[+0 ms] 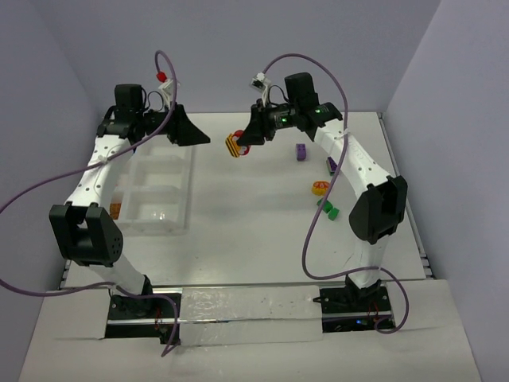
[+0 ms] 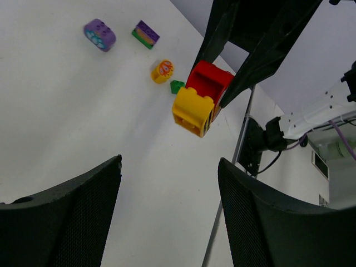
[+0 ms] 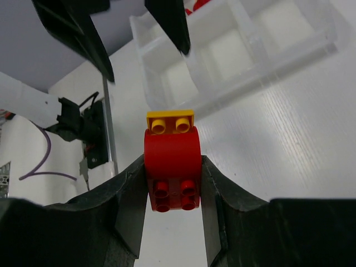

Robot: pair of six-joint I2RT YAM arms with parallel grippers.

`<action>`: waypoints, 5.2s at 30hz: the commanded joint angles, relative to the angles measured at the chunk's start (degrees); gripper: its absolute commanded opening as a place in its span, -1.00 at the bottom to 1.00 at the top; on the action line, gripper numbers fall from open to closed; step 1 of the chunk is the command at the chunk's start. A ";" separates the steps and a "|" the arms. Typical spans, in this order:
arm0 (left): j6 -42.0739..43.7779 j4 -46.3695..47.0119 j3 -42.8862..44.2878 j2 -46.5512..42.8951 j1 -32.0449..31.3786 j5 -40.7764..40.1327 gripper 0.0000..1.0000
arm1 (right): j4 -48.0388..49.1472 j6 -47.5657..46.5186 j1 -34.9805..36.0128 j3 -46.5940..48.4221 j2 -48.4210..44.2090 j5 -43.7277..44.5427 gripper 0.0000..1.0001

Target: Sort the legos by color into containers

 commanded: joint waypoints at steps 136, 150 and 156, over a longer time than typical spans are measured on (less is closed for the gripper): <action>-33.35 48.98 -7.40 0.09 -2.90 11.18 0.57 | 48.78 43.99 3.23 1.16 5.11 -12.00 -1.00; -35.46 51.82 -9.52 -1.23 -4.22 11.97 -0.13 | 42.75 39.18 4.05 3.71 5.36 -8.75 -1.00; -31.43 44.85 -12.72 -4.24 -3.26 10.93 -1.00 | 41.00 38.56 4.05 4.30 5.32 -7.87 -0.23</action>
